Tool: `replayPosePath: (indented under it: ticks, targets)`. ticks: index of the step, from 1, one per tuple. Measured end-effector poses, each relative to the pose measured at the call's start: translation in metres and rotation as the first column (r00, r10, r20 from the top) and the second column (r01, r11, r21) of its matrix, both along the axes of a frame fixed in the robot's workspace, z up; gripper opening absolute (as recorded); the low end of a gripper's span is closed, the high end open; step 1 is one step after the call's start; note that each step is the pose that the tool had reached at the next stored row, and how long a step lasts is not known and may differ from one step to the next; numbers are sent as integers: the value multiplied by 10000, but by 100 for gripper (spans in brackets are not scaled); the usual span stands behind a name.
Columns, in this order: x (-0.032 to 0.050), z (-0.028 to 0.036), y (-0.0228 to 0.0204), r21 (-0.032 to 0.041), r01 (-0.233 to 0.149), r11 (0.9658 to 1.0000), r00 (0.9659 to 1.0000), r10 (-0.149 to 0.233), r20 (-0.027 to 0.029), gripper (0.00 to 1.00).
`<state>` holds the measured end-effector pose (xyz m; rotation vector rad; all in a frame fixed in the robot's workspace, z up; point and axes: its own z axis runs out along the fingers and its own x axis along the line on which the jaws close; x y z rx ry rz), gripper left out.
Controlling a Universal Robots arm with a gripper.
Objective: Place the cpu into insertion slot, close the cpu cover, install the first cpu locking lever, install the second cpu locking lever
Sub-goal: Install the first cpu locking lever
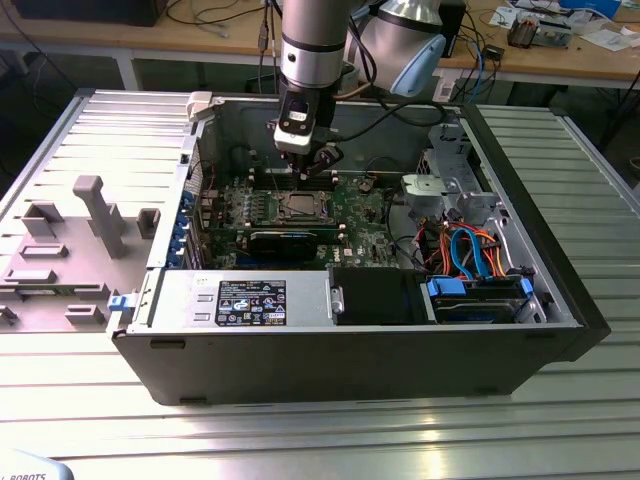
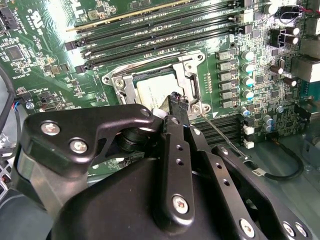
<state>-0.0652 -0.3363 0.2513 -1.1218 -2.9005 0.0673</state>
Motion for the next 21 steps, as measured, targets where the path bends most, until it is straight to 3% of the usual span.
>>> replayPosePath:
  ticks: [21]
  targets:
    - [0, 0, 0, 0, -278, 9996, 9996, 278, -1, 11]
